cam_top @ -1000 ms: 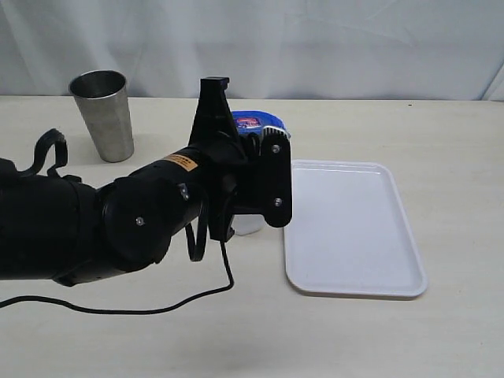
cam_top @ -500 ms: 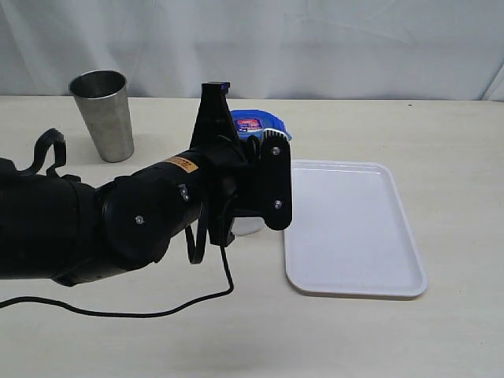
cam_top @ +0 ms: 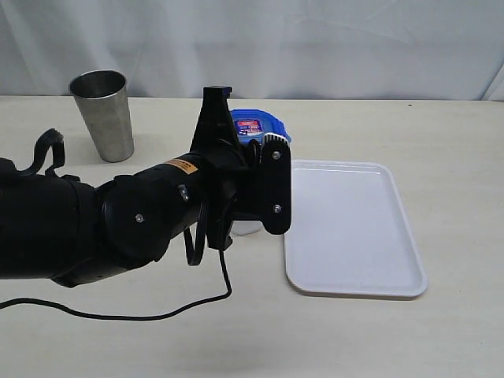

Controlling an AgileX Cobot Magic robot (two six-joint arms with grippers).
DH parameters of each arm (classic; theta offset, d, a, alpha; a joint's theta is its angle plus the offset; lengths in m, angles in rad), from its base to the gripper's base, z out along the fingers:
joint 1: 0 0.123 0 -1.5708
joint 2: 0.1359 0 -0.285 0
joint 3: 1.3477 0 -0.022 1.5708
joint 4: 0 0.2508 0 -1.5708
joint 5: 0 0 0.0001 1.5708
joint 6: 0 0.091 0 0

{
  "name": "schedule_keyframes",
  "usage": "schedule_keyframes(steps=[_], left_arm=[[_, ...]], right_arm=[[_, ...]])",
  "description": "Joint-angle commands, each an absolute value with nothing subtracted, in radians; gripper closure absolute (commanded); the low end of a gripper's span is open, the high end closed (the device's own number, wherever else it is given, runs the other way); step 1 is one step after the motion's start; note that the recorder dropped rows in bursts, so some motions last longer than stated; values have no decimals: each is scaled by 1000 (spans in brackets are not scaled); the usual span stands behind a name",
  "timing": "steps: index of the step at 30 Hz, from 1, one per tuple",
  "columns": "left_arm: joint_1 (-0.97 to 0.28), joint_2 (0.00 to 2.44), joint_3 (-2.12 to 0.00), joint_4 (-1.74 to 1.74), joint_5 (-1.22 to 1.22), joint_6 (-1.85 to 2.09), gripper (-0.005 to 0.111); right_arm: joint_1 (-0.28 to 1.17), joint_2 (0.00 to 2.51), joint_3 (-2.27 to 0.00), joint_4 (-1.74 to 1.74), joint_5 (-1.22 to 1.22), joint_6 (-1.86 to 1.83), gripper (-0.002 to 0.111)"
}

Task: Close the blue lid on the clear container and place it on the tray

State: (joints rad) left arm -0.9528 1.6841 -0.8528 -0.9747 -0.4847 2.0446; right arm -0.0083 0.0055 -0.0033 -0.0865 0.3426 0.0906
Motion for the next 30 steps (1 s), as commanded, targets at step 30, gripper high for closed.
schedule_keyframes(steps=[30], left_arm=[[-954, 1678, -851, -1042, -513, 2093, 107]], right_arm=[[-6, 0, 0, -89, 343, 91, 104]])
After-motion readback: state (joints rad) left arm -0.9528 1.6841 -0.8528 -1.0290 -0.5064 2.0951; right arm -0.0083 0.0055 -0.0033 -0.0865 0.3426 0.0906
